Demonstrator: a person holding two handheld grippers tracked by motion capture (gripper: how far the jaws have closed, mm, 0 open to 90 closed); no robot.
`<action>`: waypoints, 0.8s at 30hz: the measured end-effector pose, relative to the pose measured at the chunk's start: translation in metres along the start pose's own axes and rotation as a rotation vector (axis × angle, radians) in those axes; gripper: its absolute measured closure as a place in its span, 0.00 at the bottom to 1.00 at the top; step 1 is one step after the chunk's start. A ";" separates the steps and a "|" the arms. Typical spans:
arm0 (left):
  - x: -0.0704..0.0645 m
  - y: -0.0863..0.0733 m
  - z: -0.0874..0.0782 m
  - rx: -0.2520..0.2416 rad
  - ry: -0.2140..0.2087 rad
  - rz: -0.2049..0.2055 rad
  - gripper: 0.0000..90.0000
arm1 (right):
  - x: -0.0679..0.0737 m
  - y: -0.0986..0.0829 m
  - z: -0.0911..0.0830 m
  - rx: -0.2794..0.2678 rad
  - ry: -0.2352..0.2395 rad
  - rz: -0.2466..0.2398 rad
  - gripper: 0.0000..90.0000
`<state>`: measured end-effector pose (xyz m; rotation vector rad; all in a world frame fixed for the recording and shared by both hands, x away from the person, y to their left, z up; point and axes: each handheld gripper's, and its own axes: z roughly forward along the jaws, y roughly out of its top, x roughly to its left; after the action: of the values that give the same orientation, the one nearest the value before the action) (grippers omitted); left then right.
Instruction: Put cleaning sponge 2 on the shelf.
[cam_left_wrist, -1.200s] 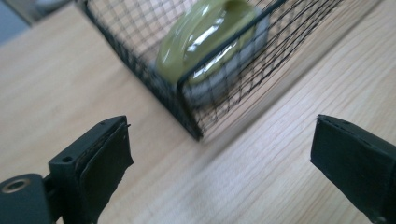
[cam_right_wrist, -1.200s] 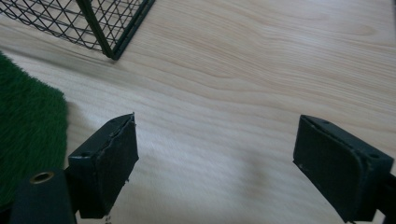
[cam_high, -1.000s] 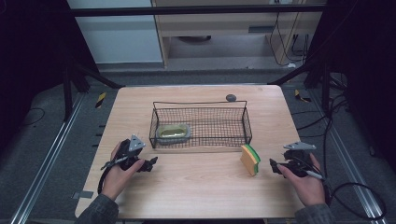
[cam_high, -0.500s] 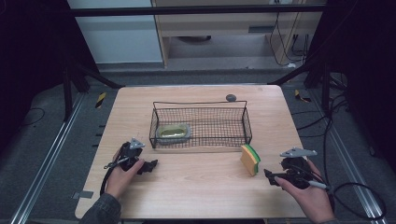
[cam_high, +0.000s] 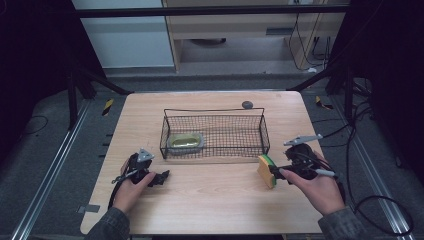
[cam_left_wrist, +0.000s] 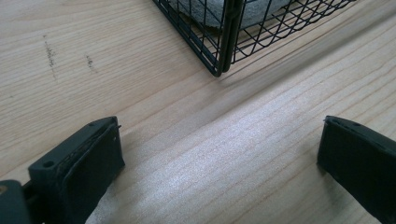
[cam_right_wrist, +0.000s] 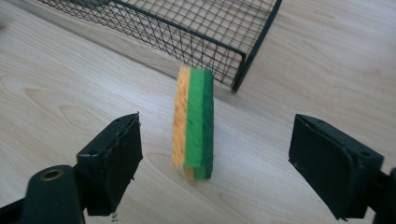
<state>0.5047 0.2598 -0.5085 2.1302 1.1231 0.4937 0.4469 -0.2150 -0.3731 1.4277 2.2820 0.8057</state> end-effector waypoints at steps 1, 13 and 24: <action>0.000 0.000 0.000 0.000 0.000 0.000 0.00 | 0.002 0.005 0.001 0.006 -0.002 -0.011 0.21; 0.000 0.000 0.000 0.000 0.000 0.000 0.00 | 0.008 0.027 0.020 0.071 -0.011 -0.040 0.34; 0.001 0.000 0.000 0.000 -0.004 0.003 0.00 | 0.007 0.022 0.033 0.123 0.012 -0.014 0.33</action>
<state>0.5053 0.2601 -0.5086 2.1317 1.1182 0.4911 0.4774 -0.1919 -0.3857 1.4599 2.3848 0.6823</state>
